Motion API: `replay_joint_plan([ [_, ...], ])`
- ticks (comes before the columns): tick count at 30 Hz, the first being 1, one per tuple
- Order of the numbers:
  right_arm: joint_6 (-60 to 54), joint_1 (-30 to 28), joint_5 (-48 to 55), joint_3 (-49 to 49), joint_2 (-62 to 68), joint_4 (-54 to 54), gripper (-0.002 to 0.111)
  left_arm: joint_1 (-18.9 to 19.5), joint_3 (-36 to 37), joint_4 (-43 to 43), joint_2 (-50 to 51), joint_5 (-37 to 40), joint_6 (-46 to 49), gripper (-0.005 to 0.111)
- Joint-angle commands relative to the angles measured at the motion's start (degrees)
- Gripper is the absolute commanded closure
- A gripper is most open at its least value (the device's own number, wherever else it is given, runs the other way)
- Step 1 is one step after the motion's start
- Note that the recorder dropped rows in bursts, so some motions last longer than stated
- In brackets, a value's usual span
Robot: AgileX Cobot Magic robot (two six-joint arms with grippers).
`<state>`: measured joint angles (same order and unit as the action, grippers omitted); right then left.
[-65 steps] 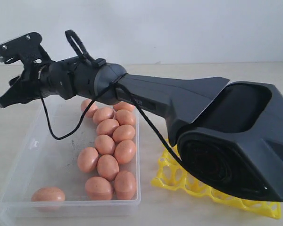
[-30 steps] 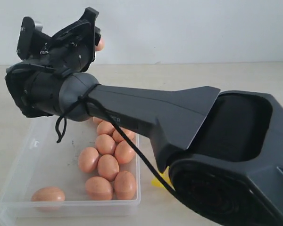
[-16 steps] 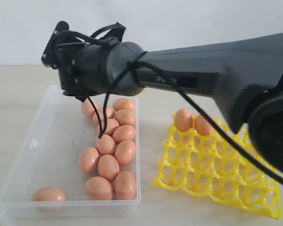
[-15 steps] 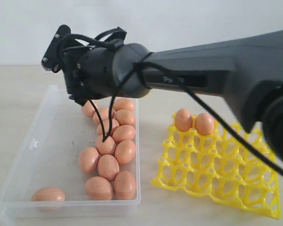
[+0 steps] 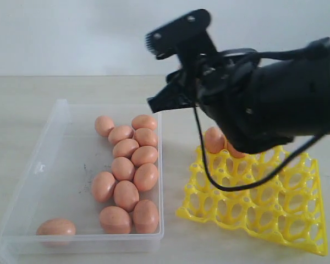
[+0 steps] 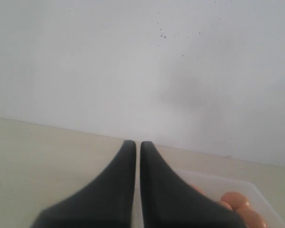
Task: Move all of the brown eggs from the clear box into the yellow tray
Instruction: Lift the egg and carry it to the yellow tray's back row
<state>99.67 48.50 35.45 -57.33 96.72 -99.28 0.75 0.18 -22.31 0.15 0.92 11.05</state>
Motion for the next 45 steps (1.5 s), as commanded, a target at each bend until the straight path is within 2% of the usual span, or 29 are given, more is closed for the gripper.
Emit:
replay_joint_plan([
  [1,17.5,-2.3,10.3,10.3,-8.5,-0.7,0.109,0.1,-0.2,-0.6,-0.2,-0.9,-0.4,0.103],
  [4,20.4,-2.3,15.7,17.0,-14.5,-0.7,0.109,0.1,-0.2,-0.6,-0.2,-0.9,-0.4,0.103],
  [16,20.2,-2.3,6.2,34.6,-32.9,-0.7,0.109,0.1,-0.2,-0.6,-0.2,-0.9,-0.4,0.103],
  [25,20.4,-2.9,2.8,35.9,-33.2,0.1,0.109,0.1,-0.2,-0.6,-0.2,-0.9,-0.4,0.103],
  [29,20.4,-10.2,-3.9,35.9,-32.7,1.7,0.109,0.1,-0.2,-0.6,-0.2,-0.9,-0.4,0.103],
  [34,20.4,-25.0,-27.0,32.3,-28.1,-0.7,0.109,0.1,-0.2,-0.6,-0.2,-0.9,-0.4,0.103],
  [37,18.8,-29.3,-36.3,28.8,-23.7,-0.7,0.109,0.1,-0.2,-0.6,-0.2,-0.9,-0.4,0.103],
  [45,16.5,-29.7,-26.0,27.1,-13.4,-0.7,0.109,0.1,-0.2,-0.6,-0.2,-0.9,-0.4,0.103],
])
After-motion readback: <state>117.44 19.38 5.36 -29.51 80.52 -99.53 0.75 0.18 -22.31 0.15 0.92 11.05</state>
